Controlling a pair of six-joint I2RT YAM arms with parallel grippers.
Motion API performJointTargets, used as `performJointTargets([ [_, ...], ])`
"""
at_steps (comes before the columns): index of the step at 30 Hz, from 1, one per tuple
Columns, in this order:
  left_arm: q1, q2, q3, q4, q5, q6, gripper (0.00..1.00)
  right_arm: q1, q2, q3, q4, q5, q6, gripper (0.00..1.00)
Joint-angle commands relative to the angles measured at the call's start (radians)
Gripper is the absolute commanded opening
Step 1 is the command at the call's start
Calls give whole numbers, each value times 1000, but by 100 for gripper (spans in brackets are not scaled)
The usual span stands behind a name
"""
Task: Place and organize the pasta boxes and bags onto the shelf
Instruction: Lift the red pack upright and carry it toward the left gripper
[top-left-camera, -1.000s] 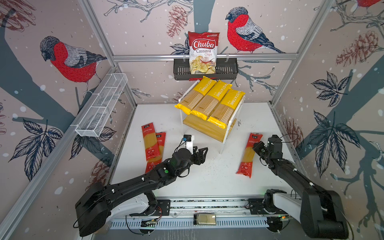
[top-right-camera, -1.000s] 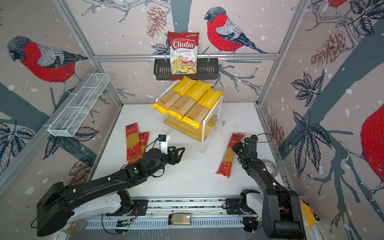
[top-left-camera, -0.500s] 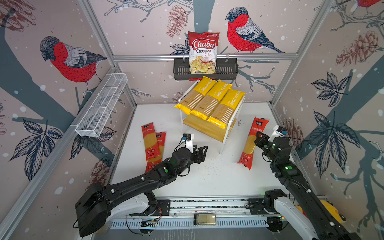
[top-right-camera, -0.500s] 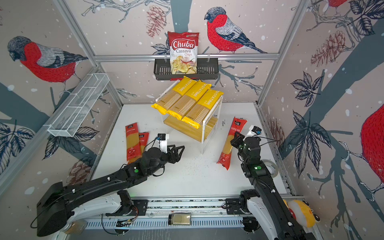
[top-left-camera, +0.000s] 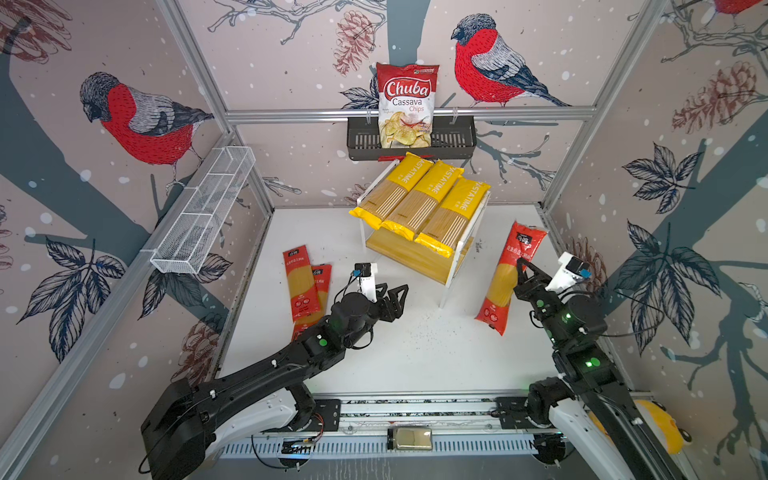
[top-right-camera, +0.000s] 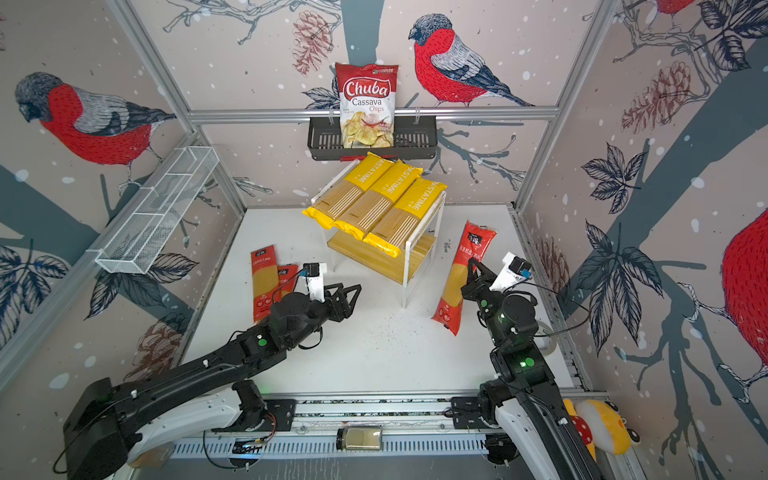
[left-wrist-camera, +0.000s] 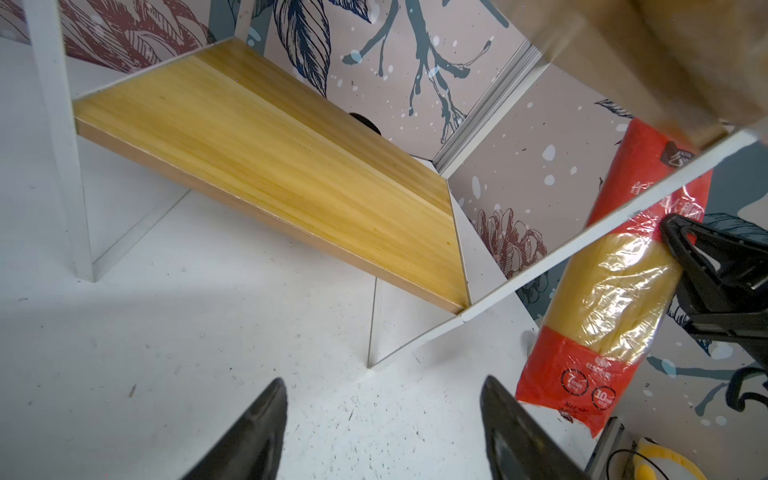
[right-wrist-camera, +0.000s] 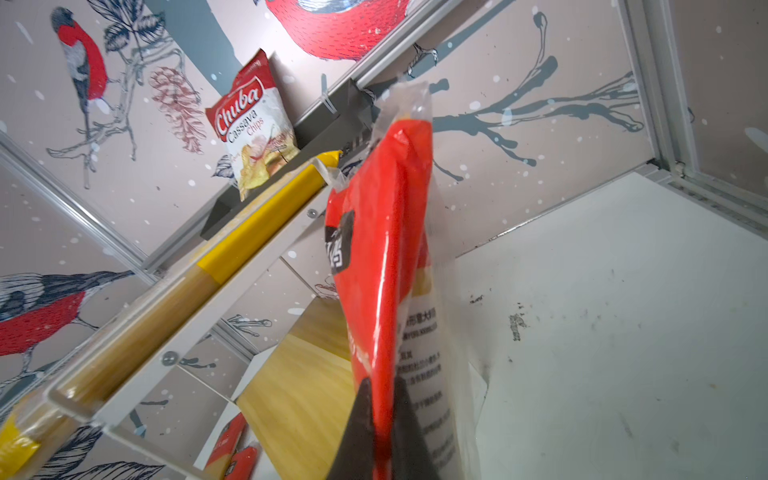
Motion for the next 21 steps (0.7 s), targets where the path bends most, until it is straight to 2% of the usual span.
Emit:
performJointTargets([
  [1, 13, -8, 1, 45, 37, 22, 72, 3, -9, 20, 190, -62, 18, 0],
  [13, 32, -26, 14, 61, 68, 47, 73, 81, 37, 143, 290, -198, 48, 0],
  [17, 40, -38, 24, 71, 91, 53, 74, 142, 63, 185, 321, -209, 57, 0],
  [21, 54, -53, 38, 100, 160, 60, 79, 226, 94, 203, 368, -180, 71, 0],
])
